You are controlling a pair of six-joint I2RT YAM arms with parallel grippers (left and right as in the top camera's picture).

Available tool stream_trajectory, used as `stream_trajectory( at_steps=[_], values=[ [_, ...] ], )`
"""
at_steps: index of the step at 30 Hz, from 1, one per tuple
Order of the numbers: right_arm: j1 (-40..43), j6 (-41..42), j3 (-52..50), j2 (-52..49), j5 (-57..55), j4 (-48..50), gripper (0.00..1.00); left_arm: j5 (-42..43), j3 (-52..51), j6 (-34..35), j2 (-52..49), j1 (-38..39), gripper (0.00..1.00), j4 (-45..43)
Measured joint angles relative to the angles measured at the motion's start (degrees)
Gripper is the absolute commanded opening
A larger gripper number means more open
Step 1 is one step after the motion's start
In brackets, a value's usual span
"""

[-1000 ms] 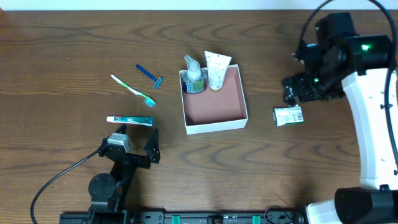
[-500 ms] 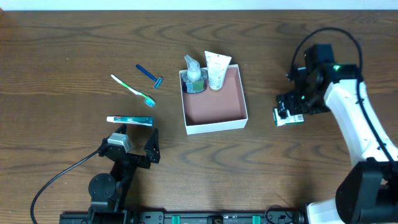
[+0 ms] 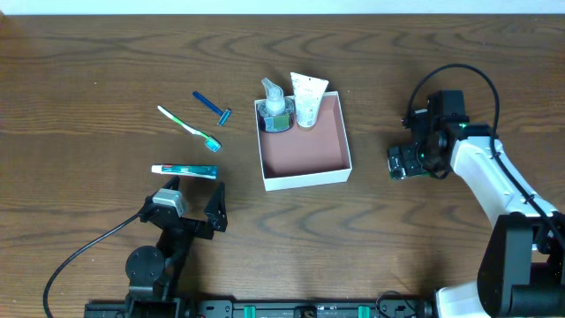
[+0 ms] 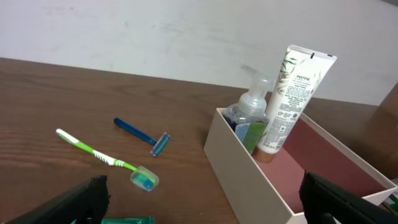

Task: Pack container
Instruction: 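Move the right gripper toward the white soap bar package, then lower the right gripper and grasp the soap bar package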

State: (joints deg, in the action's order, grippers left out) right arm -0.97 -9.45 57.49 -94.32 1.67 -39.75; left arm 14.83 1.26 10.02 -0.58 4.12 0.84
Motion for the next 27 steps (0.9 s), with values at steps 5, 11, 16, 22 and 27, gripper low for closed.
stream_trajectory(
  at_steps=[5, 11, 16, 22, 27],
  values=[
    [0.00, -0.13, -2.03, 0.00, 0.02, 3.80, 0.99, 0.00, 0.00, 0.00, 0.00, 0.00, 0.98, 0.00],
    [0.02, -1.07, -5.55, 0.00, 0.02, 11.23, 0.99, 0.00, 0.00, 0.00, 0.00, 0.00, 0.98, 0.00],
    [0.09, -1.68, -6.93, -0.15, 0.02, 16.24, 0.99, 0.00, 0.00, 0.00, 0.00, 0.00, 0.98, 0.00],
    [0.72, -2.10, -6.99, -2.23, 0.04, 19.50, 0.99, 0.00, 0.00, 0.00, 0.00, 0.00, 0.98, -0.02],
    [0.98, -2.23, -6.99, -4.44, 0.79, 19.06, 0.99, 0.00, 0.00, 0.00, 0.00, 0.00, 0.98, 0.00]
  ],
)
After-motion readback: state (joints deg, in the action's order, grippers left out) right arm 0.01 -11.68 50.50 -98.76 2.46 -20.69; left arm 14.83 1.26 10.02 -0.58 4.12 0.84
